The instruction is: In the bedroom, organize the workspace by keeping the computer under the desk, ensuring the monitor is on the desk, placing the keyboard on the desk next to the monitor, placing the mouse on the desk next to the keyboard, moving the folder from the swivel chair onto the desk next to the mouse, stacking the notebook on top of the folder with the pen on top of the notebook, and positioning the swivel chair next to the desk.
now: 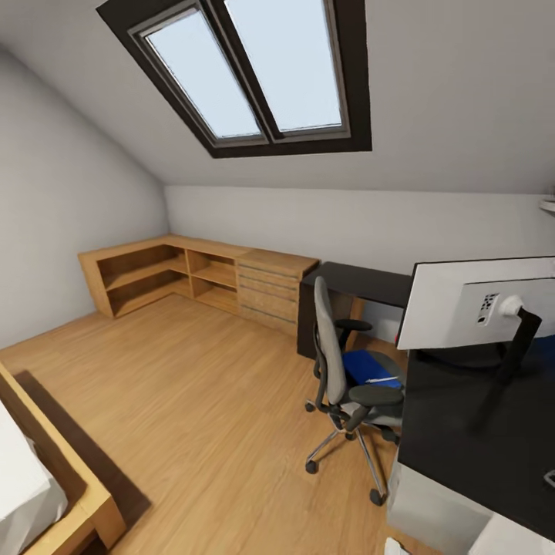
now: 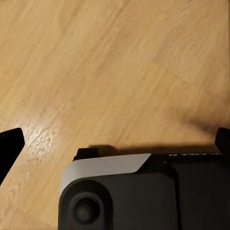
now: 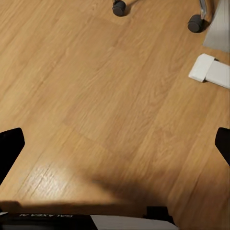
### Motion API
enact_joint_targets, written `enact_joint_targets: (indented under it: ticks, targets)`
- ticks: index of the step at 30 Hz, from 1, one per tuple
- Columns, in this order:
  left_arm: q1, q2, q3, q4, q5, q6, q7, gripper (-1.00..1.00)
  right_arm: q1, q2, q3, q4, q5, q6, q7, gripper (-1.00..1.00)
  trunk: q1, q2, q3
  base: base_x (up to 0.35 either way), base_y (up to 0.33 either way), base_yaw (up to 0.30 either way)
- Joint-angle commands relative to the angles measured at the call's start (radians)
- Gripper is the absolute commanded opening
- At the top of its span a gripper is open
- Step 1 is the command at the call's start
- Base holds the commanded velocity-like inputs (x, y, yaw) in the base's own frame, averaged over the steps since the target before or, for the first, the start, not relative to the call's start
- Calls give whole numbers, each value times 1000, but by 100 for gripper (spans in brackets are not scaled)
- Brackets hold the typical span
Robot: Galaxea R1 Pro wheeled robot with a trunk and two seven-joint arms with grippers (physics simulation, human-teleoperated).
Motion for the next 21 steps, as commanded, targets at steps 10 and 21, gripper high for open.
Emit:
enact_joint_targets:
  ticks: [10, 21]
  targets:
    - [0, -1, -1, 1, -1, -3, -1, 100, -1, -1, -5, 2, -7, -4, 11, 100, 0, -1, -6, 206, 164, -114]
    - [0, 0, -1, 1, -1, -3, -1, 100, -1, -4, -3, 2, -6, -6, 18, 100, 0, -1, -7, -106, 173, -266]
